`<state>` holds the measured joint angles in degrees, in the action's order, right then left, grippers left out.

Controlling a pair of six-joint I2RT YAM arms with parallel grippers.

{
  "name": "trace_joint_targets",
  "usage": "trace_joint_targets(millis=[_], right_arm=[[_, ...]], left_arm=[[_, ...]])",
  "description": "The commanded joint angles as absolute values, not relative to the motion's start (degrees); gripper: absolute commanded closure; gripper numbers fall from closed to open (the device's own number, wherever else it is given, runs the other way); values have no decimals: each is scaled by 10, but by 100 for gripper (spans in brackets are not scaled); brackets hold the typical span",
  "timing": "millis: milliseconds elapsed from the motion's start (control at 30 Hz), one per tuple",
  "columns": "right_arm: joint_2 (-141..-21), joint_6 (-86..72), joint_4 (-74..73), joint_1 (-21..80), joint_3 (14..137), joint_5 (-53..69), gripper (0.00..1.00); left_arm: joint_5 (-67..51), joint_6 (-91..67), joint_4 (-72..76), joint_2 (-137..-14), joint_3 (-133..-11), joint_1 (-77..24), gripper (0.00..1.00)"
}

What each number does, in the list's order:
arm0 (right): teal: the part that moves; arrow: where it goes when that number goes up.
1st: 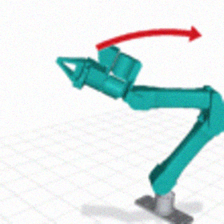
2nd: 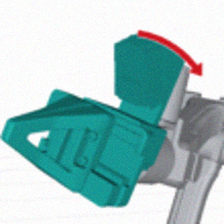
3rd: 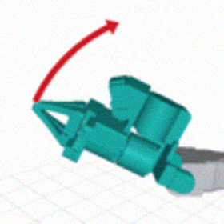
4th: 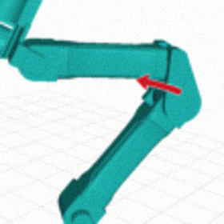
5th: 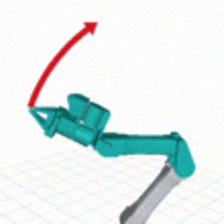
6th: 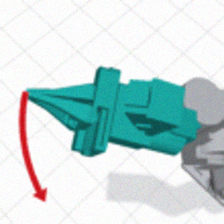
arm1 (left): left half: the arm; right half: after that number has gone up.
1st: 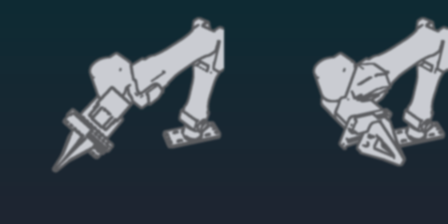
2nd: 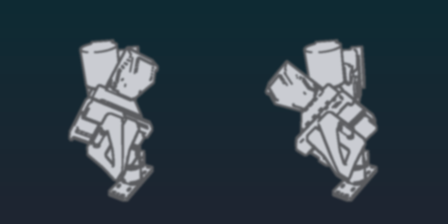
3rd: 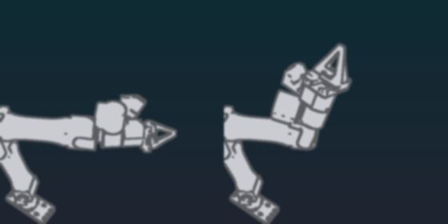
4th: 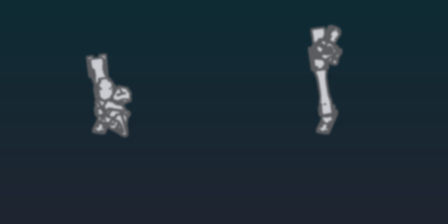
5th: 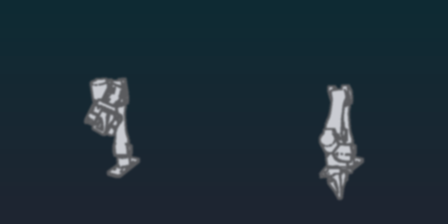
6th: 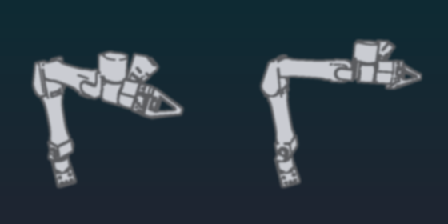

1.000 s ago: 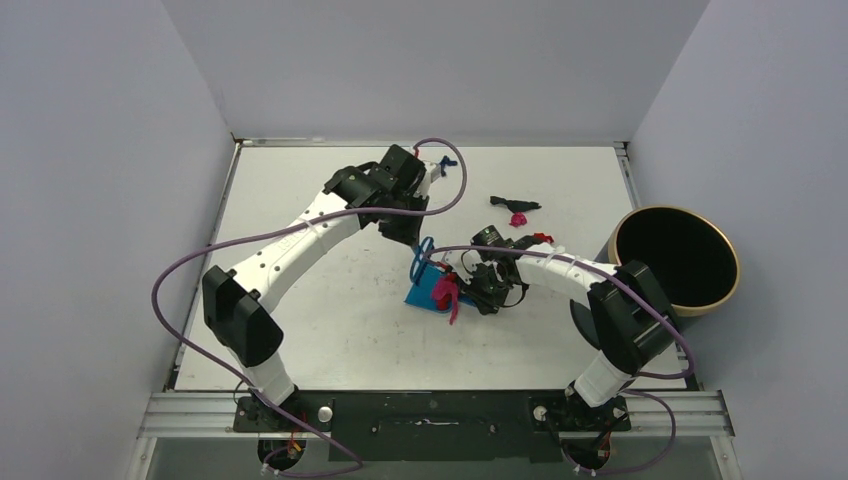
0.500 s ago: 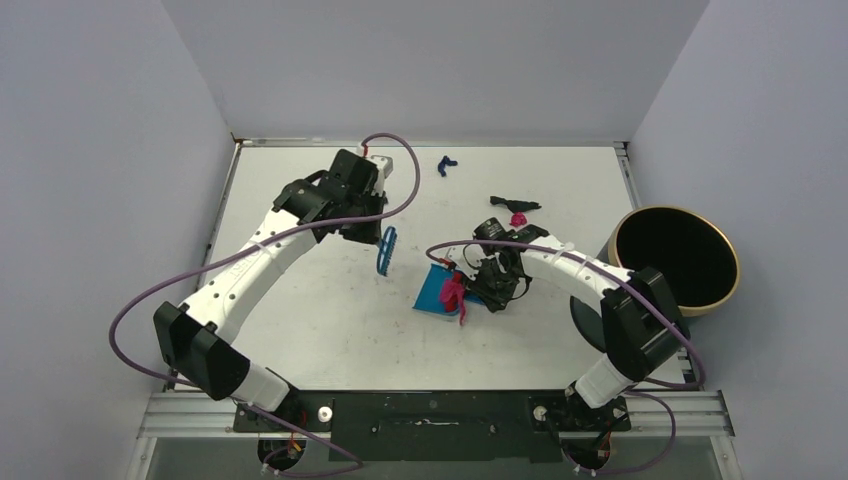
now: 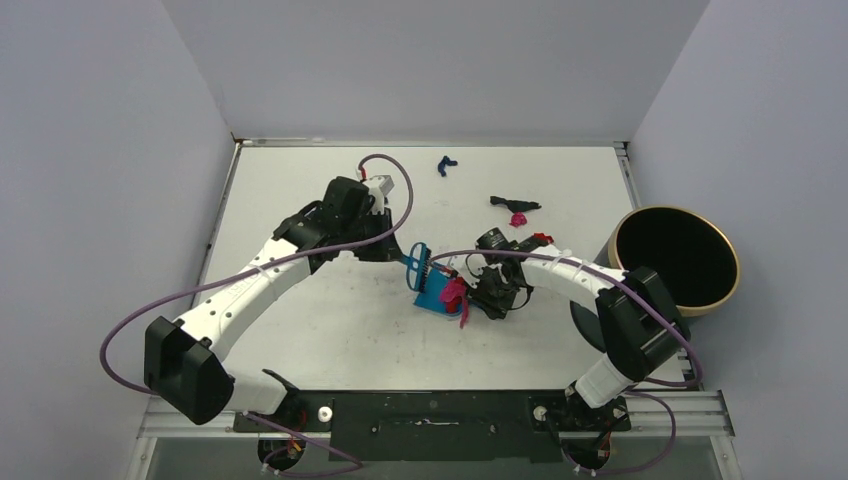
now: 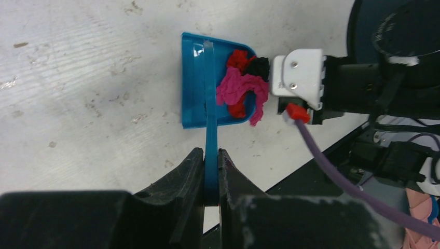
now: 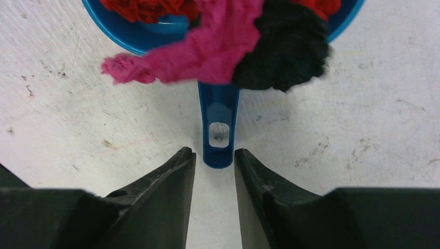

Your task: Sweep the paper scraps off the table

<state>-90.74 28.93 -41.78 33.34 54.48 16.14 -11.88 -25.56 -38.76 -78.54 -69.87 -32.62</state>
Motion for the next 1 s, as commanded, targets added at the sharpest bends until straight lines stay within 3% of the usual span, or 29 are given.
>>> trace_joint_targets(millis=[0,200,367,433,633,967], right_arm=[[-896,317,-343,326,510,183,62],[-872,339,-295,310,472,196,40],[-867,356,-279,292,460,236,39],[-870,368,-283,285,461,269,44],[-874,402,-324,276,479,327,76],[-870,395,-366,268,498,330,91]], left_arm=[[-165,-325,-230,-760,-681,-323,100],[-201,-343,-171,-779,-657,-325,100],[-225,-374,-116,-792,-631,-329,100],[-222,-378,-109,-803,-629,-331,100],[-225,-383,-95,-845,-638,-341,100],[-246,-393,-83,-892,-636,-374,100]])
